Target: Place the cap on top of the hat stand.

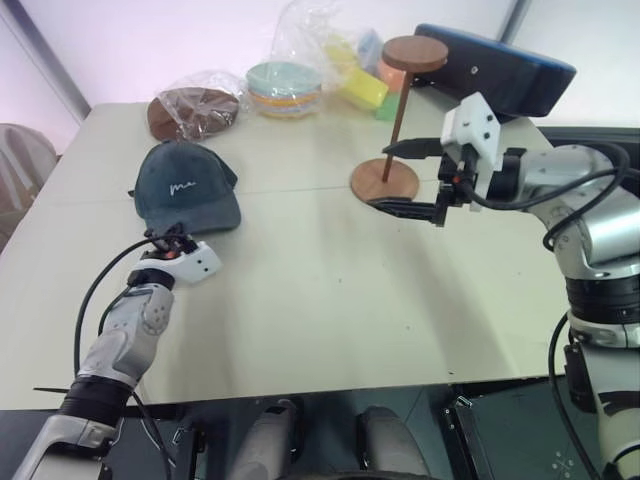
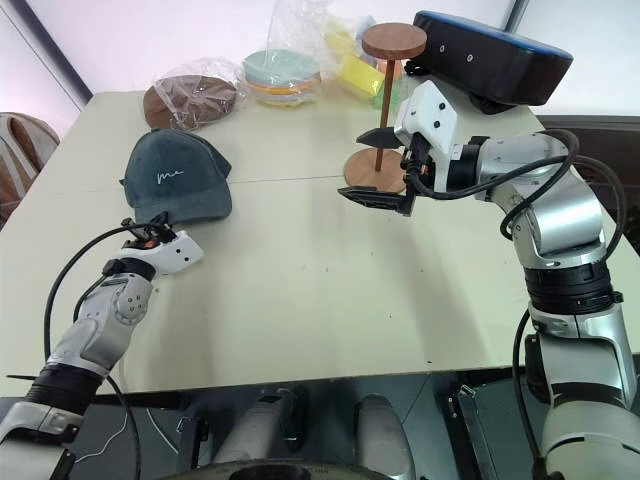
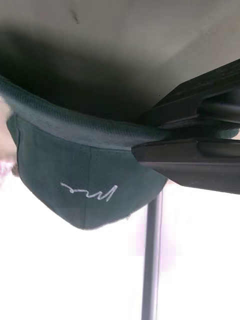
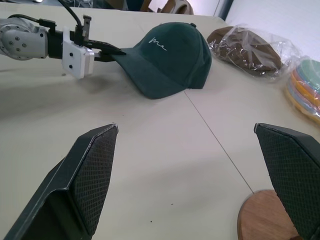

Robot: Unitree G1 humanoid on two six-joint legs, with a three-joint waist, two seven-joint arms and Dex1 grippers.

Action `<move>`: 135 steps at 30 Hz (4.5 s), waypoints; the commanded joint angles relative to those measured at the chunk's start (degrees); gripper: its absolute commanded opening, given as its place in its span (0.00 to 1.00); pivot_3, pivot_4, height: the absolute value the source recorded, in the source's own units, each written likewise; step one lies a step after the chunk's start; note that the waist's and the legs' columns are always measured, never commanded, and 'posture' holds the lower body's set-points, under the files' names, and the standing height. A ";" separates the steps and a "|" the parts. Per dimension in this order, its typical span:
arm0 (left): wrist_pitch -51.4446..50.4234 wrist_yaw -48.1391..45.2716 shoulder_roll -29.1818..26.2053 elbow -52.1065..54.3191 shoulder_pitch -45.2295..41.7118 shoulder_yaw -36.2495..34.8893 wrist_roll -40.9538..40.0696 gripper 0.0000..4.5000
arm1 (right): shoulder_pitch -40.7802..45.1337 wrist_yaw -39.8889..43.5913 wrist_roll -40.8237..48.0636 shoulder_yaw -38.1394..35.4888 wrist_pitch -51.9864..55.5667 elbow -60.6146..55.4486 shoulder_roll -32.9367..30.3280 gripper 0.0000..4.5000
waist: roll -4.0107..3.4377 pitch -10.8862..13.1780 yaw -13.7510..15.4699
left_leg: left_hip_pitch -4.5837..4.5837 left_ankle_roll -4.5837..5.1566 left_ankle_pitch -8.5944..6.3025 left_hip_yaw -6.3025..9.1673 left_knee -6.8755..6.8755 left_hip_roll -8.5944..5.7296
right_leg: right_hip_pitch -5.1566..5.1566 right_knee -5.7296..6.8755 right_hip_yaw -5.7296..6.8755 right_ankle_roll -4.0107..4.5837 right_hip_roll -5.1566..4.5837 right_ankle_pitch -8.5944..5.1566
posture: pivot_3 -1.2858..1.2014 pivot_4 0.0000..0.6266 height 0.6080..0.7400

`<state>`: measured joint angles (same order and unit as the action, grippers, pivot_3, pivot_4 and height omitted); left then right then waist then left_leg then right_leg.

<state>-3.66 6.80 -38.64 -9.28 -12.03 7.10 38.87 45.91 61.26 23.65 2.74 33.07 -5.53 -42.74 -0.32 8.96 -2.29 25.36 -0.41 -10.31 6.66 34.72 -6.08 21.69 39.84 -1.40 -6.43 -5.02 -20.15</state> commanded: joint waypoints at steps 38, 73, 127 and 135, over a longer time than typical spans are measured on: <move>13.86 -2.40 17.64 5.74 -35.69 0.56 -8.48 0.01 | 8.68 -5.57 13.21 -19.44 11.72 3.35 -6.11 1.00 | 0.37 0.23 2.92 | 0.23 0.03 -0.01 -0.04 0.32 -0.05 | 0.01 0.00 0.12 -0.04 0.00 0.02 | 0.52 0.24 1.00; 17.30 4.89 30.85 -13.82 -49.04 13.48 2.37 0.01 | -3.26 -11.90 12.49 -22.65 15.79 -4.07 -18.47 1.00 | 0.60 0.37 3.00 | 0.25 0.07 -0.02 -0.09 0.39 -0.06 | -0.02 0.00 0.14 -0.06 0.02 0.01 | 0.52 0.24 1.00; 18.17 -1.85 36.82 -16.87 -41.62 21.25 0.79 0.98 | -2.97 -11.06 11.13 -20.55 14.93 -3.81 -19.05 1.00 | 0.61 0.38 2.99 | 0.25 0.07 -0.03 -0.10 0.40 -0.06 | -0.02 0.01 0.13 -0.07 0.01 0.01 | 0.52 0.24 1.00; 19.34 -11.63 36.73 -13.48 -35.78 20.50 -5.71 0.98 | -2.77 -10.69 11.06 -19.89 14.42 -3.62 -18.83 1.00 | 0.59 0.37 2.97 | 0.24 0.07 -0.03 -0.10 0.40 -0.05 | -0.01 0.01 0.13 -0.07 0.01 0.01 | 0.52 0.24 1.00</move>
<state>15.15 -3.09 -2.19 -26.12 -48.05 28.32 35.20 41.35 50.30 34.64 -16.35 48.54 -8.70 -60.42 0.28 9.33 0.68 25.60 -0.34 -10.34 6.56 35.11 -6.13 21.68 39.84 -1.28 -6.50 -5.01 -20.14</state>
